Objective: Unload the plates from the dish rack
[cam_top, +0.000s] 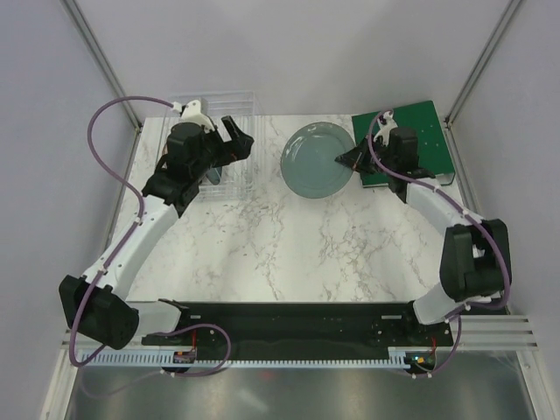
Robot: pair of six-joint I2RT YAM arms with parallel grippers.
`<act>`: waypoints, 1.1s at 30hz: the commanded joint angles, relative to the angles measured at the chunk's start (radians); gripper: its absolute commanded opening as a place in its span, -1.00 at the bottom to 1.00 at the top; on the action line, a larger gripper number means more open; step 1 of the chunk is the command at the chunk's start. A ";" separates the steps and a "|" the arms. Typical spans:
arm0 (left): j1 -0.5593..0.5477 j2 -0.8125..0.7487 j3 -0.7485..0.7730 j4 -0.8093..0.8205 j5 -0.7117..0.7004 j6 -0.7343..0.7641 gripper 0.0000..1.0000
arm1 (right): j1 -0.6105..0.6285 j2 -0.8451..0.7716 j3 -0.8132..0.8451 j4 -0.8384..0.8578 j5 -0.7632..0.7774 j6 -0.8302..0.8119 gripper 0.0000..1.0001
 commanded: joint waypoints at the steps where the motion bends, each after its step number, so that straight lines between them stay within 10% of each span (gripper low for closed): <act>1: 0.010 -0.044 0.065 -0.034 -0.196 0.192 0.99 | -0.027 0.144 0.170 -0.075 0.083 -0.056 -1.00; 18: 0.060 0.001 0.074 -0.028 -0.405 0.340 0.99 | -0.072 0.811 0.845 -0.107 -0.032 0.062 -1.00; 28: 0.113 0.004 0.040 -0.020 -0.316 0.295 0.99 | -0.073 0.985 0.991 -0.184 0.007 0.070 -0.47; 33: 0.120 0.013 0.031 -0.028 -0.317 0.295 1.00 | -0.073 0.969 0.971 -0.207 0.054 0.040 0.23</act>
